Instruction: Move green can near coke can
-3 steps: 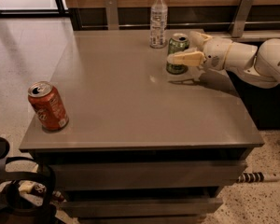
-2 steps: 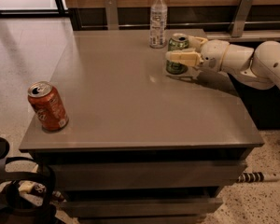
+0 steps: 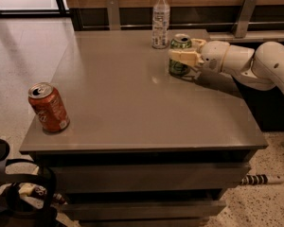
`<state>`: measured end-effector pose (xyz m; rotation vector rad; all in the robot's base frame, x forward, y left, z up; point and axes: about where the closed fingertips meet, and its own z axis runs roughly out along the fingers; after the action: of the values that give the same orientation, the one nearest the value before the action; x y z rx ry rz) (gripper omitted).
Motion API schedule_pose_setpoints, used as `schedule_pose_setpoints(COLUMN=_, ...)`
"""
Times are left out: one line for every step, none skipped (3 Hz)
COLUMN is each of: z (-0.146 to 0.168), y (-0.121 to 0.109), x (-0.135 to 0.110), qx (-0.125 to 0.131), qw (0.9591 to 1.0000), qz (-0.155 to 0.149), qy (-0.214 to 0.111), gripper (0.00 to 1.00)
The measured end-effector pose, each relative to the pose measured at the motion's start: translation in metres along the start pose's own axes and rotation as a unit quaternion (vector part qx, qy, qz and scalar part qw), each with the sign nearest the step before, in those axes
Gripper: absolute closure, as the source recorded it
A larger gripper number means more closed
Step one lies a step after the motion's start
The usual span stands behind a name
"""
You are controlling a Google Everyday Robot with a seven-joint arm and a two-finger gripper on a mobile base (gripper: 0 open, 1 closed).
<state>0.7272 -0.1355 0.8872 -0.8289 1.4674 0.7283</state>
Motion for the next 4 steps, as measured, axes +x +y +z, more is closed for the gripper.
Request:
schedule_pose_setpoints(z=0.003, y=0.002, x=0.0, qx=-0.002, qw=1.0, qz=0.0, qy=0.0, gripper=0.99)
schedule_pose_setpoints(z=0.004, y=0.002, x=0.0, qx=-0.003, qw=1.0, qz=0.0, qy=0.0, gripper=1.0)
schedule_pose_setpoints(z=0.003, y=0.012, x=-0.025, qx=-0.014, qw=0.9998, qz=0.007, qy=-0.009, gripper=1.0)
schedule_pose_setpoints(z=-0.003, y=0.046, x=-0.056, qx=-0.023, qw=0.9995, qz=0.009, qy=-0.019, gripper=1.0)
